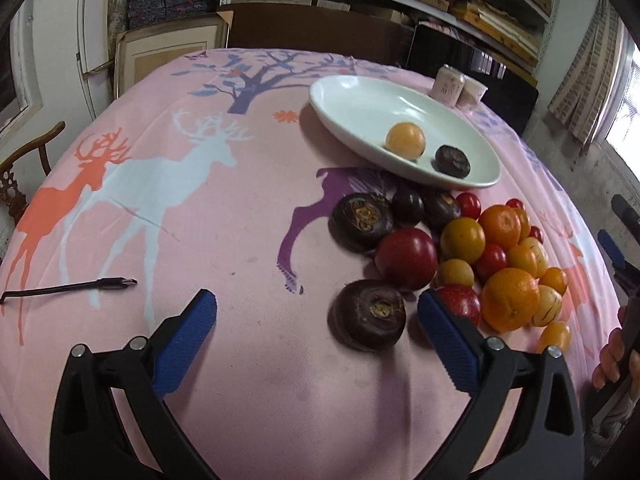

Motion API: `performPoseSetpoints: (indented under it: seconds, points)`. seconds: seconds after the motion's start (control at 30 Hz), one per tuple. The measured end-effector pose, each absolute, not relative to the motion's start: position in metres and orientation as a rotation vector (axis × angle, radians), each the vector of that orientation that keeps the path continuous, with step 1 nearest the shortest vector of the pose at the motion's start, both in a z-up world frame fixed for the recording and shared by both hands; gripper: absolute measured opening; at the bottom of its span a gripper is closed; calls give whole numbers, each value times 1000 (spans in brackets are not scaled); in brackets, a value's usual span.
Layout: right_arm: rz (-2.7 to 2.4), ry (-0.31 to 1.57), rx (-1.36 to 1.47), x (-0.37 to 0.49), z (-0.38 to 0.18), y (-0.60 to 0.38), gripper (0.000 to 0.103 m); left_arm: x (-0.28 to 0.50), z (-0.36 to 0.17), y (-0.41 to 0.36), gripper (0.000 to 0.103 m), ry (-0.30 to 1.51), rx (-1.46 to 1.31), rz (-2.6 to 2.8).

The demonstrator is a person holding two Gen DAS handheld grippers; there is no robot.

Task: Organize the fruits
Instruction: 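Grasp the dark purple passion fruit with the left gripper while the right gripper grasps the orange tomato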

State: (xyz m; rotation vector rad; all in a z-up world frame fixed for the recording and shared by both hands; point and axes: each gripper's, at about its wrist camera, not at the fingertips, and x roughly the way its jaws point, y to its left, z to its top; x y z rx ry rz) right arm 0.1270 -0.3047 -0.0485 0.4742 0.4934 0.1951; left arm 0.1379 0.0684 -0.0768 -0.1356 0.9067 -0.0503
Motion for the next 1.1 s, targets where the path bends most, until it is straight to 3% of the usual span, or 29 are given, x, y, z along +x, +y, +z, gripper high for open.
performPoseSetpoints:
  seconds: [0.3,0.5,0.77,0.83,0.87,0.93,0.97,1.0,1.1]
  points:
    - [207,521,473,128,-53,-302,100,150,-87,63,99,985,-100,-47]
    - [224,549,444,127,-54,-295,100,141,-87,42,99,973,130,51]
    - [221,552,413,126,-54,-290,100,158,-82,63,99,974,-57,-37]
    - [220,549,415,125,-54,-290,100,157,-78,62,84,949,-70,-57]
    - [220,549,415,125,-54,-290,100,156,-79,60,66,949,-68,-77]
    - [222,551,411,125,-54,-290,100,156,-80,54,59,957,-56,-110]
    - [224,552,405,125,-53,-289,100,156,-79,52,47,952,-56,-134]
    - [225,552,395,124,-53,-287,100,155,-79,50,42,950,-60,-160]
    - [237,560,370,119,-52,-283,100,153,-79,45,41,948,-57,-165]
